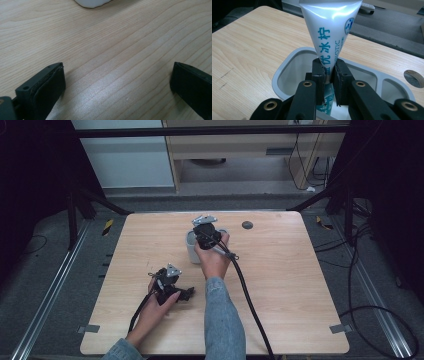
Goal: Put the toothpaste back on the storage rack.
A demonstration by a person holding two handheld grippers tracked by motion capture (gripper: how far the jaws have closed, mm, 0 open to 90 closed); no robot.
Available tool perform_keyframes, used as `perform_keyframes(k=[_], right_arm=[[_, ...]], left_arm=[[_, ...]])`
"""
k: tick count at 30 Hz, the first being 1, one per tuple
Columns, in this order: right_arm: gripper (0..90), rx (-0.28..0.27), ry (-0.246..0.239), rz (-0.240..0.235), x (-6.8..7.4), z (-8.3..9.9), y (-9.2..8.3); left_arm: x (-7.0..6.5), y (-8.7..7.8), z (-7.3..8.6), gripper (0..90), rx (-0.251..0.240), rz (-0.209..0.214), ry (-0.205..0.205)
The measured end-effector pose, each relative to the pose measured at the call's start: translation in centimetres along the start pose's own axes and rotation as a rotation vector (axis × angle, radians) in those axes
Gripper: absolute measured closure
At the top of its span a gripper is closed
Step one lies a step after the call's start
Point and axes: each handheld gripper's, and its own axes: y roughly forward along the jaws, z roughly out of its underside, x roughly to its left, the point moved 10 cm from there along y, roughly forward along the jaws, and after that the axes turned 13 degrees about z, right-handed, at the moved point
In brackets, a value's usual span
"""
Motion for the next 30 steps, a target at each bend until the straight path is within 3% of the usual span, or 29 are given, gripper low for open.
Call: perform_keyframes(k=[30], right_arm=[[79.1, 0.021, 0.013, -0.016, 0.07, -0.31, 0.6]], left_arm=[[0.0, 0.0, 0.0, 0.0, 0.001, 0.0, 0.0]])
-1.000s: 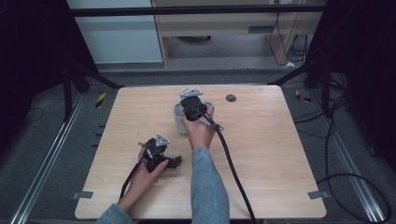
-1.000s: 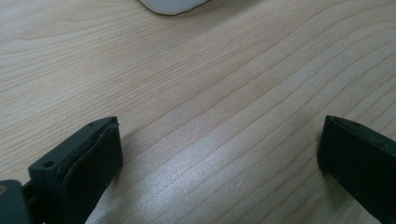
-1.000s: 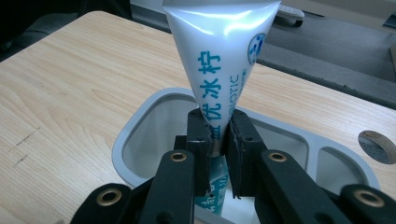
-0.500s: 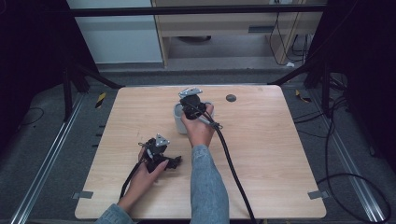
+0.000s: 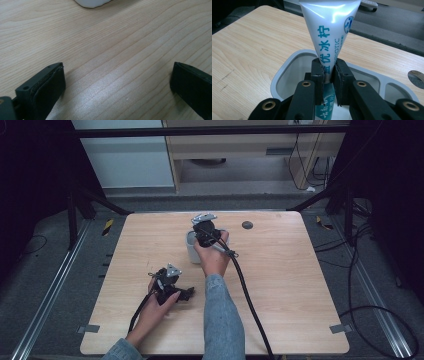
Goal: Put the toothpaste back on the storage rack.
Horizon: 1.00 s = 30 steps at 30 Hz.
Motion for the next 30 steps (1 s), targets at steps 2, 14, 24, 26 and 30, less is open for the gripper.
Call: perform_keyframes(k=[2, 14, 24, 26, 30], right_arm=[[78.8, -0.002, -0.001, -0.003, -0.01, 0.0, 0.03], [73.8, 0.004, 0.002, -0.018, 0.11, -0.05, -0.01], [70.4, 0.006, 0.003, -0.023, 0.18, -0.16, -0.04], [69.4, 0.002, 0.003, -0.024, 0.16, -0.24, -0.11], [66.6, 0.0, 0.0, -0.024, 0.12, -0.37, -0.43]], left_arm=[[0.0, 0.0, 0.0, 0.0, 0.0, 0.0, 0.0], [0.0, 0.0, 0.0, 0.0, -0.001, 0.0, 0.0], [0.0, 0.0, 0.0, 0.0, 0.0, 0.0, 0.0], [0.0, 0.0, 0.0, 0.0, 0.0, 0.0, 0.0], [-0.02, 0.01, 0.0, 0.0, -0.001, 0.001, -0.001]])
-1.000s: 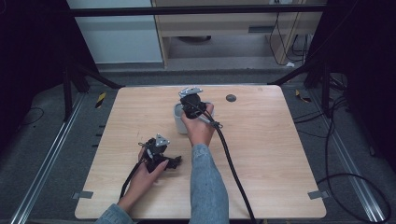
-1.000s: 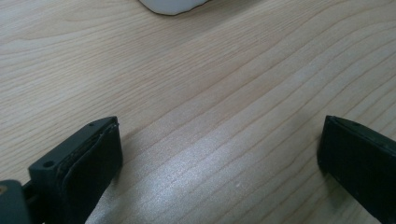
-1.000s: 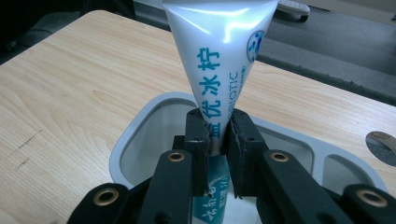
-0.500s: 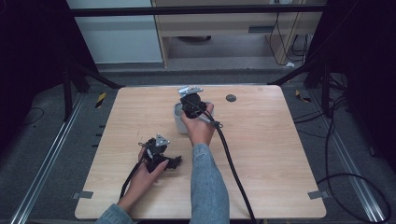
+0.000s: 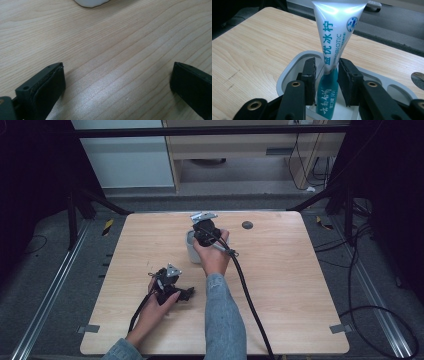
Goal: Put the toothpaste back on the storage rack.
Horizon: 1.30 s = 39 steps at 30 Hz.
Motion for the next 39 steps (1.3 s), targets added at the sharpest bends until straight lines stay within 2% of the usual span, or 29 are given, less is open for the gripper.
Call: perform_keyframes(k=[6, 12, 21, 31, 33, 37, 39], right_arm=[[60.3, -0.005, 0.012, -0.011, -0.2, -0.3, -0.6], [53.2, -0.005, 0.003, -0.023, 0.0, -0.5, -1.0], [40.1, -0.017, -0.007, -0.017, -0.5, -0.8, -1.6], [23.5, -0.049, -0.063, -0.034, -0.8, -1.0, -2.3], [20.1, -0.042, -0.071, -0.045, -1.0, -0.8, -2.5], [14.3, -0.016, -0.101, -0.006, -1.8, -0.4, -2.7], [13.0, 0.007, -0.11, -0.015, -2.1, -0.1, -2.9]], left_arm=[[0.0, 0.0, 0.0, 0.0, 0.0, 0.0, 0.001], [0.0, 0.0, 0.0, 0.0, 0.0, -0.001, 0.001], [0.0, 0.0, 0.0, 0.0, -0.002, -0.002, 0.0], [0.0, 0.0, 0.0, 0.0, -0.001, -0.001, -0.001], [0.0, 0.0, 0.0, 0.0, 0.0, -0.002, 0.001], [0.0, 0.0, 0.0, 0.0, 0.002, 0.0, 0.002], [0.0, 0.0, 0.0, 0.0, 0.002, 0.0, 0.002]])
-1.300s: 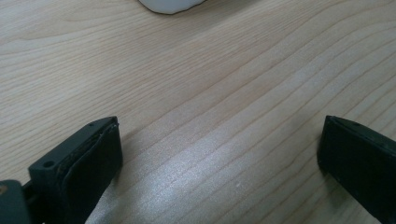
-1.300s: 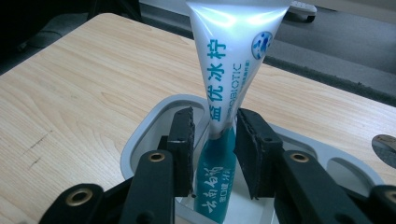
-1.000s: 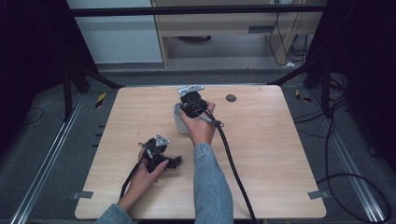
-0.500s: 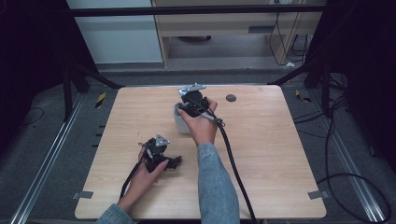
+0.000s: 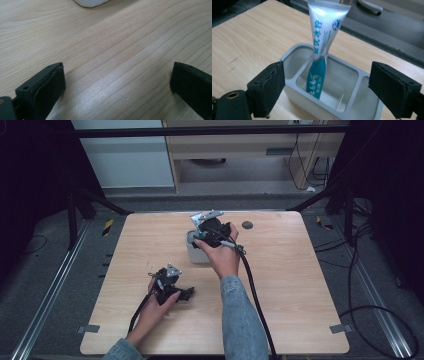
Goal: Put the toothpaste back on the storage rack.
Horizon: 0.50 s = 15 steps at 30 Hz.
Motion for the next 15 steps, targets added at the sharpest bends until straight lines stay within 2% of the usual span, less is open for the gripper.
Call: perform_keyframes(k=[7, 15], right_arm=[[9.4, 0.002, -0.003, -0.007, -1.0, 0.3, -0.8], [8.8, -0.003, 0.02, -0.003, -2.4, 1.2, -1.8]], left_arm=[[0.0, 0.0, 0.0, 0.0, -0.001, 0.0, 0.0], [0.0, 0.0, 0.0, 0.0, 0.0, -0.001, 0.001]])
